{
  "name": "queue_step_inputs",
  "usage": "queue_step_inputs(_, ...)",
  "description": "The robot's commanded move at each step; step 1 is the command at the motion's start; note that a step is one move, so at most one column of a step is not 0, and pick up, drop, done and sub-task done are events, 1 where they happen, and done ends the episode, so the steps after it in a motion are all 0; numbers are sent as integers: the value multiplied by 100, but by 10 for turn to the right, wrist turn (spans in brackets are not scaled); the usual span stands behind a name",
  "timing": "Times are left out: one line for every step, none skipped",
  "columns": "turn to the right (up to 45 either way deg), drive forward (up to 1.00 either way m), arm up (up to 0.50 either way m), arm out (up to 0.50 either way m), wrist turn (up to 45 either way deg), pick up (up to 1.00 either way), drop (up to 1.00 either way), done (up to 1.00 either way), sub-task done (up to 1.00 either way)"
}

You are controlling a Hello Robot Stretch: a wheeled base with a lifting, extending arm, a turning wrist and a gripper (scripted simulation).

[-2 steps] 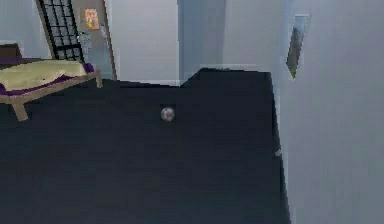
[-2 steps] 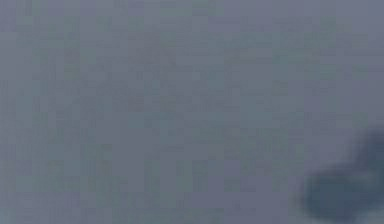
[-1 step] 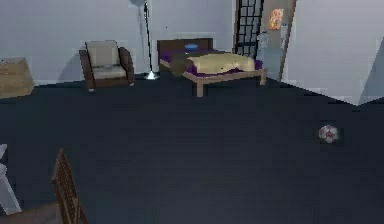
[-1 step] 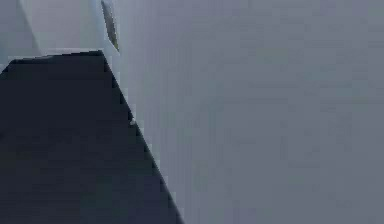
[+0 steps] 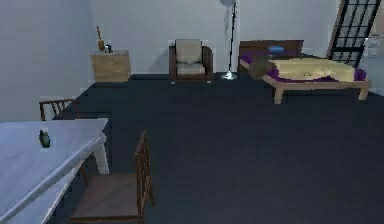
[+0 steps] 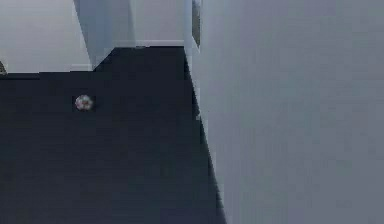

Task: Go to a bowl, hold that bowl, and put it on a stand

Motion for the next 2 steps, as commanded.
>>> queue_step_inputs(0,100,0,0,0,0,0,0,0)
queue_step_inputs(0,50,0,0,0,0,0,0,0)
